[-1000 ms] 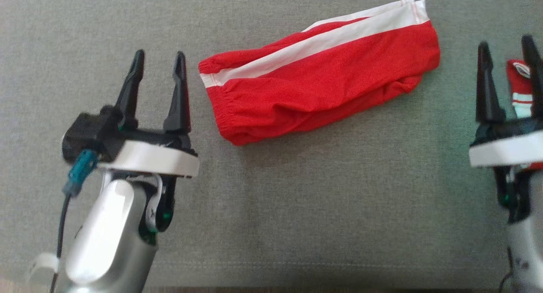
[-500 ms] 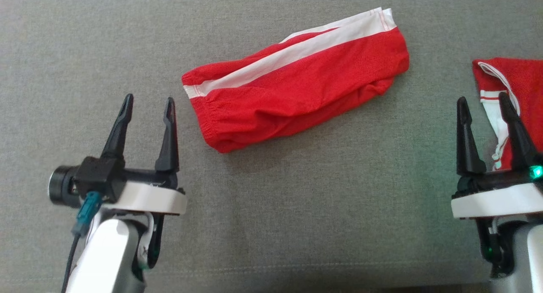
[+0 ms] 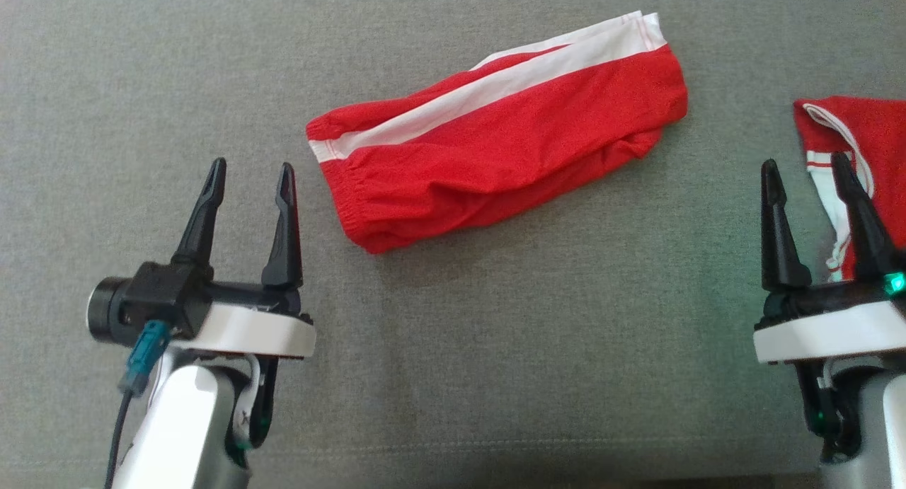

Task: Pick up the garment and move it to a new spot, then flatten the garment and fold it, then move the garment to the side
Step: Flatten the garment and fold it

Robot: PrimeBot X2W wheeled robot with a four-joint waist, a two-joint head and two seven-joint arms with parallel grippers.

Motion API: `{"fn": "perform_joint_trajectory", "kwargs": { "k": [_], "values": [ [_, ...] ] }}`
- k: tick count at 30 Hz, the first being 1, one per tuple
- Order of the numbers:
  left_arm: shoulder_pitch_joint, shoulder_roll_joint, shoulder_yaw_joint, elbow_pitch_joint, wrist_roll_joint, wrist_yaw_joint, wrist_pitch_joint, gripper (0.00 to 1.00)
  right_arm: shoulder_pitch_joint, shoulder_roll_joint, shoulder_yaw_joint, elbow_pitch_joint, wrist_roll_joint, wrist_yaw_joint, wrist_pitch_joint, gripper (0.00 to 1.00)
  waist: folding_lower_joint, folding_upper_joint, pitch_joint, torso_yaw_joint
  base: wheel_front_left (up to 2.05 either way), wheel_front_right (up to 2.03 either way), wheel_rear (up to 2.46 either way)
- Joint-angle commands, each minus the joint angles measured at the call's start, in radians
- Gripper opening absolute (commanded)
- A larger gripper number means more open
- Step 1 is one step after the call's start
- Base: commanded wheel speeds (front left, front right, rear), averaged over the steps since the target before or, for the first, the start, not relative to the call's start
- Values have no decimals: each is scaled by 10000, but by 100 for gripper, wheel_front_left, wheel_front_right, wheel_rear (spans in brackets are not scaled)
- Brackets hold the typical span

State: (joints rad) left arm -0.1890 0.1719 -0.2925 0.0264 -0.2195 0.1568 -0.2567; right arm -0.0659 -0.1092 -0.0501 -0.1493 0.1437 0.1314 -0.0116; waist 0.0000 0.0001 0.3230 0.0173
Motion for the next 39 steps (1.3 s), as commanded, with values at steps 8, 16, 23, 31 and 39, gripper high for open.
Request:
{"fn": "perform_joint_trajectory", "kwargs": {
  "k": [8,16,23,31,39],
  "values": [
    [-718,-255,467,-455,349,-321,-51,100,-1191,-876,526,375,185,-7,968,100,0,-1,702,520,0,0,0],
    [-1193,-654,401,-486,516,-607,-51,100,-3054,-1561,1041,2132,522,-7,2238,100,0,-1,1299,1130,0,0,0],
    [-1316,-939,414,-391,621,-771,-51,100,-3980,-1455,1232,3784,989,-7,4015,100,0,-1,1440,1412,0,0,0],
    [-1216,-1057,609,-362,764,-900,-51,100,-3691,-1134,1461,3682,1986,-7,4507,0,0,-1,1266,1253,0,0,0],
    [-936,-1082,782,-301,958,-1036,-51,100,-2049,-693,816,2375,2120,-7,3493,0,0,-1,731,842,0,0,0]
  ]
}}
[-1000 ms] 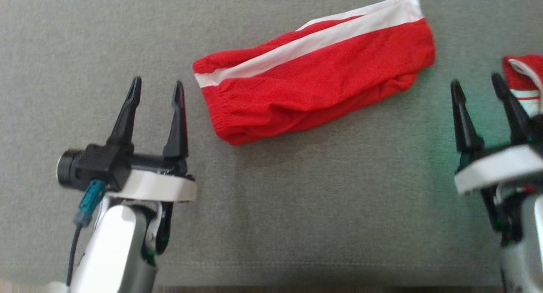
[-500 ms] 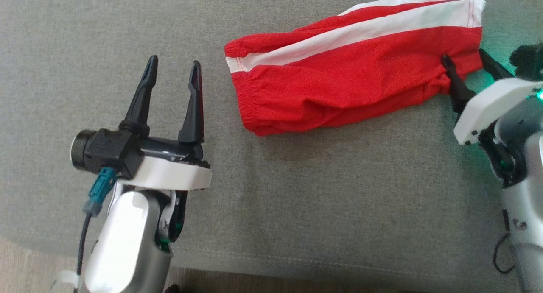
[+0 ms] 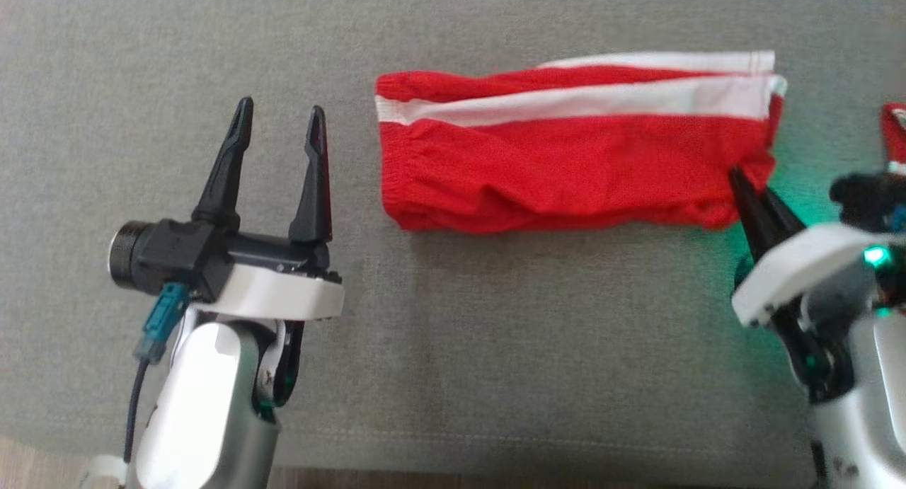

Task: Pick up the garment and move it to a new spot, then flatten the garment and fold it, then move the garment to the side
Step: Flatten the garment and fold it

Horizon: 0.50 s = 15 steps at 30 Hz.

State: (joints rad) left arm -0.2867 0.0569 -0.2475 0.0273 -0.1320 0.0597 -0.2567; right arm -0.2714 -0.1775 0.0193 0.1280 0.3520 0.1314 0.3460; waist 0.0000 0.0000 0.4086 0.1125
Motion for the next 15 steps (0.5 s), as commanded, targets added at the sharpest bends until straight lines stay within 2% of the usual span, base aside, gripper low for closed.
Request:
{"fn": "perform_joint_trajectory", "kwargs": {
  "k": [1,10,15],
  "values": [
    [90,67,353,-302,97,-74,-51,100,248,17,13,-527,49,-7,-147,0,0,0,-200,-170,0,0,0],
    [423,53,388,-196,163,-202,-51,100,1450,-233,-861,-928,153,-7,-338,0,0,0,-687,-376,0,0,0],
    [591,38,381,-153,142,-244,-51,100,1222,-365,-610,-1416,185,-7,-256,0,0,0,-920,-365,0,0,0]
  ]
}}
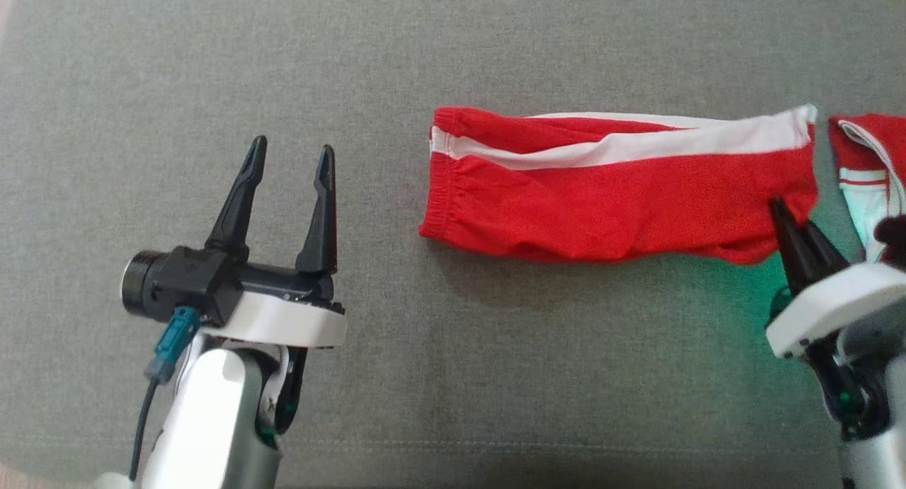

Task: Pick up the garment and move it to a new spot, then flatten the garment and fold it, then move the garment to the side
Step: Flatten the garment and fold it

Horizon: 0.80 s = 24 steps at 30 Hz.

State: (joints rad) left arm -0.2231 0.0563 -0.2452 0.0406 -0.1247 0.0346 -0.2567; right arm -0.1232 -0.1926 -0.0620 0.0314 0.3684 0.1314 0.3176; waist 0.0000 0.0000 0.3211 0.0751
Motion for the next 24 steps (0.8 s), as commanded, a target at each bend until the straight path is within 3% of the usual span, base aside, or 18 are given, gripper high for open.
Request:
{"fn": "perform_joint_trajectory", "kwargs": {
  "k": [1,5,6,10,15,21,22,23,24],
  "values": [
    [-14,40,352,-274,68,2,-51,100,-379,-277,377,-641,-37,-7,84,0,0,0,-101,18,0,0,0],
    [47,16,268,-237,26,-4,-51,100,-1292,-582,1873,-1526,-226,-7,523,0,0,0,-347,146,0,0,0],
    [47,16,268,-237,26,-4,-51,100,-1292,-582,1873,-1526,-226,-7,523,0,0,0,-347,146,0,0,0],
    [62,-8,167,-227,-64,5,-51,100,-2105,-663,3591,-1625,-129,-7,832,0,0,0,-487,350,0,0,0],
    [92,-32,29,-224,-178,55,-51,100,-2733,-145,5306,-850,445,-7,784,0,0,0,-564,651,0,0,0],
    [153,-45,-37,-221,-268,119,-51,100,-2953,833,6129,733,806,-7,7,3,0,0,-498,823,0,0,0],
    [151,-47,-33,-214,-271,124,-51,100,-2979,892,6239,1035,730,-7,-1,45,0,0,-482,827,0,0,0],
    [145,-48,-32,-215,-268,132,-51,100,-3029,956,6315,1214,671,-7,-153,100,0,0,-452,831,0,0,0],
    [136,-49,-35,-218,-265,141,-51,100,-3055,1028,6305,1324,647,-7,-407,100,0,0,-428,835,0,0,0]
  ]
}}
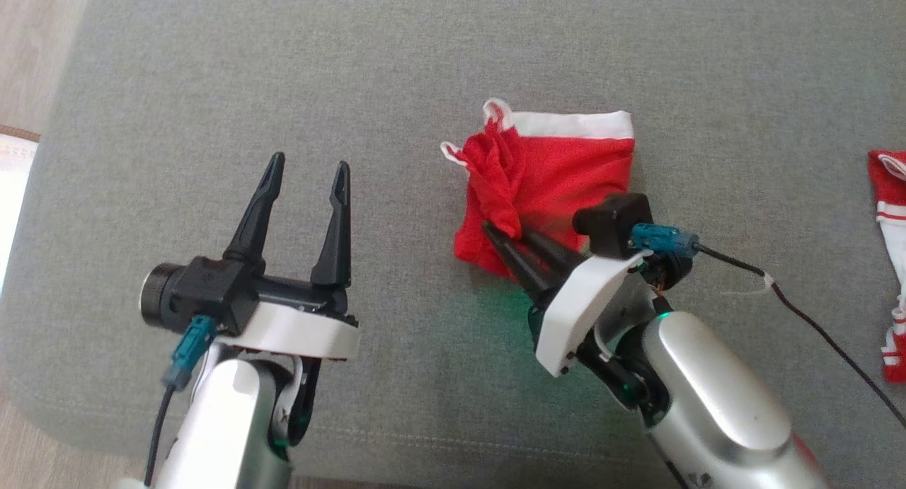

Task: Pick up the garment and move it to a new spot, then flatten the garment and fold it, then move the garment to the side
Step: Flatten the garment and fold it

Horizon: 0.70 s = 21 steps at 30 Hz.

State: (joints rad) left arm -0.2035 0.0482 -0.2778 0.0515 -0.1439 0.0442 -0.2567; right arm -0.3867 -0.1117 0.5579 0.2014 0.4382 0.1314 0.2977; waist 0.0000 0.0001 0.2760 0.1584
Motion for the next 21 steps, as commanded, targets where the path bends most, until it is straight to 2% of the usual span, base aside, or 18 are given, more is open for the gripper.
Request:
{"fn": "perform_joint_trajectory", "kwargs": {
  "k": [1,6,9,13,17,21],
  "values": [
    [-69,31,297,-332,-70,56,-51,100,-454,259,169,-300,-129,-7,-416,100,0,-1,42,-8,0,0,0],
    [-99,28,414,-364,-13,98,-51,100,-567,167,359,-769,-702,-7,-2316,100,0,-1,80,-150,0,0,0],
    [-91,36,514,-377,64,108,-51,100,-338,-48,-119,-1208,-1118,-7,-3210,100,0,-1,43,-320,0,0,0],
    [-10,98,653,-403,182,118,-51,100,413,-212,-1723,-1795,-1739,-7,-3714,100,0,-1,-34,-605,0,0,0],
    [110,205,786,-463,296,152,-51,100,1383,-296,-3537,-2393,-2275,-7,-3720,100,0,-1,-95,-908,0,0,0],
    [182,357,934,-475,356,150,-51,100,2276,-268,-4845,-2923,-2599,-7,-3544,100,0,-1,-134,-1131,0,0,0]
  ]
}}
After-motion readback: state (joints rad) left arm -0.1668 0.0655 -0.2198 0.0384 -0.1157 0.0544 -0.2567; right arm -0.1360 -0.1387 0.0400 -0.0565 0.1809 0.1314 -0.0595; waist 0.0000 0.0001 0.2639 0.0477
